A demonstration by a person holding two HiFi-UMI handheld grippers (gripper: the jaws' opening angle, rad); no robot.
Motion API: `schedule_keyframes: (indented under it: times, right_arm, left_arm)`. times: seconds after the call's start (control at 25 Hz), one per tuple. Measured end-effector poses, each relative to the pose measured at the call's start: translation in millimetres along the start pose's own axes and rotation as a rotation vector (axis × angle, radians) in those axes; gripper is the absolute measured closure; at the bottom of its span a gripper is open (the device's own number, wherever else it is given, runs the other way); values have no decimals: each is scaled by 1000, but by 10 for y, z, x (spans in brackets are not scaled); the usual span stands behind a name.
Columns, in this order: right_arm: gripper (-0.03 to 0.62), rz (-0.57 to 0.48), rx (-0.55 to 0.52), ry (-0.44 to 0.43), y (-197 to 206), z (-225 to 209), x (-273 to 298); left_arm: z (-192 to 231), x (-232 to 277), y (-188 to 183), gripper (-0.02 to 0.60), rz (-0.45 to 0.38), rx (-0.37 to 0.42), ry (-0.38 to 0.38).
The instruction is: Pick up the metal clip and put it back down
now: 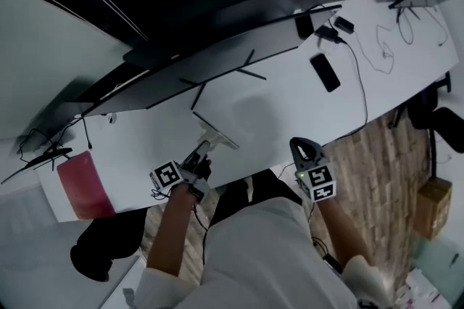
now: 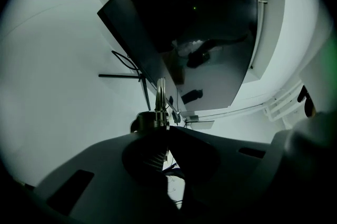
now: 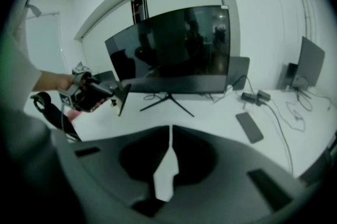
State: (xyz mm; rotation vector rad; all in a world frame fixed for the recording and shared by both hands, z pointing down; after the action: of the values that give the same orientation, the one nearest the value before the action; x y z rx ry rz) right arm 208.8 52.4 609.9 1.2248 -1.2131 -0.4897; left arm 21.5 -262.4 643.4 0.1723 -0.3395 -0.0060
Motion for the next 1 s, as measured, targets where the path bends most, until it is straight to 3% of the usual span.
schedule_keyframes:
  times: [0.2,0.56,1.0]
  right_arm:
    - [559,31,16,-25,148,-104,168]
    - [559,63,33,-33,325,-350,391]
    - [559,134,48,-77,603,-415,445]
  left_arm:
    - [200,334,61,548,32,51,-3]
    - [611,889,212,548,29,-29,-64]
    - [1044,1476,337,548,33,-115,-88]
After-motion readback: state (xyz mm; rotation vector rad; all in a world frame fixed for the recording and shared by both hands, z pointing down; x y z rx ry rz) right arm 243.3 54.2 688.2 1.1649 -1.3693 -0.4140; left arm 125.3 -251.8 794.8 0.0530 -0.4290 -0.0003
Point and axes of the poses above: the fingertips, and each gripper's own axes: x forward along the fingers, z to its left, y out of its underside, the point moved 10 cm from there along -x, backward along the fingers, and after that the axes turned 15 degrees about -z, right-handed, at the moved point
